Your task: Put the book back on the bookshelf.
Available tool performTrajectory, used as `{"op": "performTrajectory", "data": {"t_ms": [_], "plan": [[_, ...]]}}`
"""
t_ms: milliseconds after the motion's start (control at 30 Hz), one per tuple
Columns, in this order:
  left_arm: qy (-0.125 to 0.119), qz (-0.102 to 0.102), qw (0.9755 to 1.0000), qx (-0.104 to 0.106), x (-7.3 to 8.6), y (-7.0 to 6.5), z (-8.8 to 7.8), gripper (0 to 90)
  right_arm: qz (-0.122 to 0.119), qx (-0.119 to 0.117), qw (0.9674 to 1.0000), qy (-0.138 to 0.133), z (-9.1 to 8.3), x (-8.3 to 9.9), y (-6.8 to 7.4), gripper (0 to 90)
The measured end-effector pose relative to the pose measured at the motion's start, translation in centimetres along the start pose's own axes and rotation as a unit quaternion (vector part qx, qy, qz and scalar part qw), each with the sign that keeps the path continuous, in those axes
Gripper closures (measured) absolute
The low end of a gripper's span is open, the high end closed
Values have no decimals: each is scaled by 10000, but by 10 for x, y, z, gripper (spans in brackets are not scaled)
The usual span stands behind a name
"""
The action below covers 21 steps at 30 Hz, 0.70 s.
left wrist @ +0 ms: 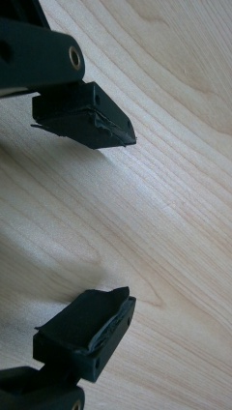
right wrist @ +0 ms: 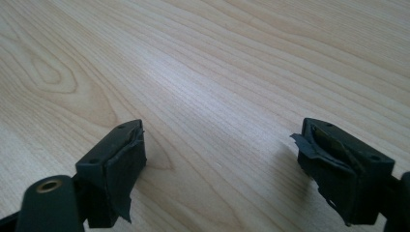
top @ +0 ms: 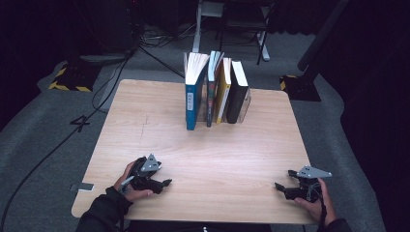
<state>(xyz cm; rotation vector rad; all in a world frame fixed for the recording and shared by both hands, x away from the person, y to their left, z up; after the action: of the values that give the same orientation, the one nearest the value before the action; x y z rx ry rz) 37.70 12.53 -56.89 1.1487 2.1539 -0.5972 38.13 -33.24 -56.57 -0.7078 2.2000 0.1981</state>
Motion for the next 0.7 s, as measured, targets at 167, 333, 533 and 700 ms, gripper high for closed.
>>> {"op": "performTrajectory", "data": {"t_ms": [167, 333, 533, 700], "plan": [[0, 8, 10000, 5, 0, 0, 0, 221, 1, -1, 10000, -1, 0, 0, 0, 173], [3, 6, 10000, 8, 0, 0, 0, 221, 0, -1, 10000, -1, 0, 0, 0, 173], [3, 17, 10000, 25, 0, 0, 0, 220, -10, -13, 10000, -4, 0, 0, 0, 174], [14, 21, 10000, 31, 0, 0, 0, 219, -30, -37, 10000, -7, 0, 0, -1, 173]]}}
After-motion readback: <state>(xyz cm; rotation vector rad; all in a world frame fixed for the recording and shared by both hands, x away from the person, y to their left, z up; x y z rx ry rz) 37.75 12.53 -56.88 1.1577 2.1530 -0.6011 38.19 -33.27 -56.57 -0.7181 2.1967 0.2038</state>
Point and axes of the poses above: each handheld gripper's, and its own axes: z roughly forward along the jaws, x roughly out of its underside, y roughly to its left, the point moved 9 cm from there along z, roughly forward along the jaws, and after that the axes turned 7 degrees about x, right-handed, at the moved point
